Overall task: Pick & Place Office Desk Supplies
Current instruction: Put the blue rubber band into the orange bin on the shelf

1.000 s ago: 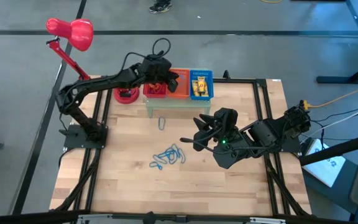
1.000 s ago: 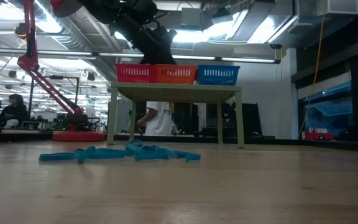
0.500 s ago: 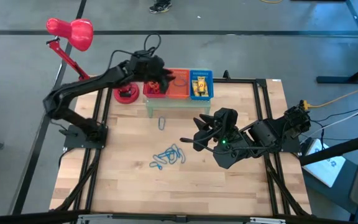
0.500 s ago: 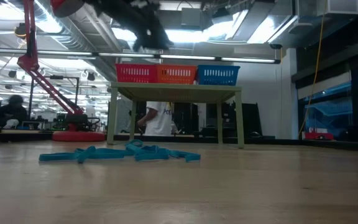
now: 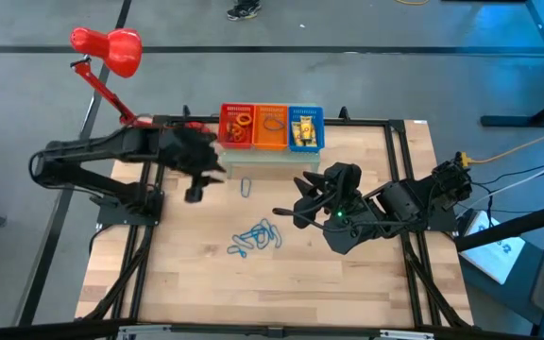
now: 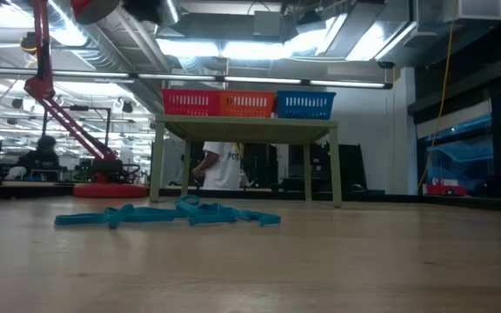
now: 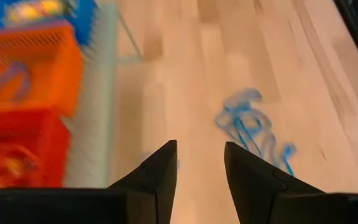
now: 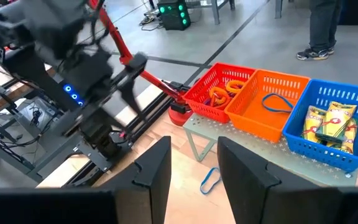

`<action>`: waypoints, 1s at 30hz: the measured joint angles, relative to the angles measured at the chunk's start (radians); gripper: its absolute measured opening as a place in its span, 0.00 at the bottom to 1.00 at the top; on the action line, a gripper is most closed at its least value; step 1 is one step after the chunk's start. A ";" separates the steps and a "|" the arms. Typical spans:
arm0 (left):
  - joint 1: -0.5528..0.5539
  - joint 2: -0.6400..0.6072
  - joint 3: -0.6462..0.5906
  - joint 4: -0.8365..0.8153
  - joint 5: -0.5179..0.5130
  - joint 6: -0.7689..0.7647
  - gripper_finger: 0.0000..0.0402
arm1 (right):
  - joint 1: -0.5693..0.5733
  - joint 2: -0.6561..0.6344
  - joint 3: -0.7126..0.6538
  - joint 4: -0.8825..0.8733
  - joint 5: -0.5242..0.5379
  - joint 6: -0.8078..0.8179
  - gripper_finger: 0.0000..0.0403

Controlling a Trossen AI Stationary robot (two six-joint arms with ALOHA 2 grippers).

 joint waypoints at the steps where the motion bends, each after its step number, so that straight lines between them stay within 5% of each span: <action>1: -0.025 -0.007 -0.014 -0.016 -0.012 -0.018 0.33 | 0.000 0.000 0.000 0.000 0.000 0.000 0.33; 8: -0.092 -0.001 -0.212 0.105 -0.045 -0.100 0.33 | 0.001 0.000 0.000 0.000 0.000 0.016 0.33; 17: -0.091 0.109 -0.437 0.366 -0.214 -0.025 0.33 | 0.001 0.000 0.000 0.000 -0.043 0.040 0.33; 21: -0.094 0.181 -0.490 0.460 -0.267 0.014 0.33 | 0.001 0.000 0.000 0.000 -0.050 0.054 0.33; 25: -0.114 0.252 -0.504 0.541 -0.428 0.077 0.32 | 0.001 0.000 0.000 0.001 -0.050 0.057 0.33; 30: -0.139 0.340 -0.504 0.625 -0.427 0.139 0.29 | 0.001 0.000 0.000 0.001 -0.050 0.057 0.33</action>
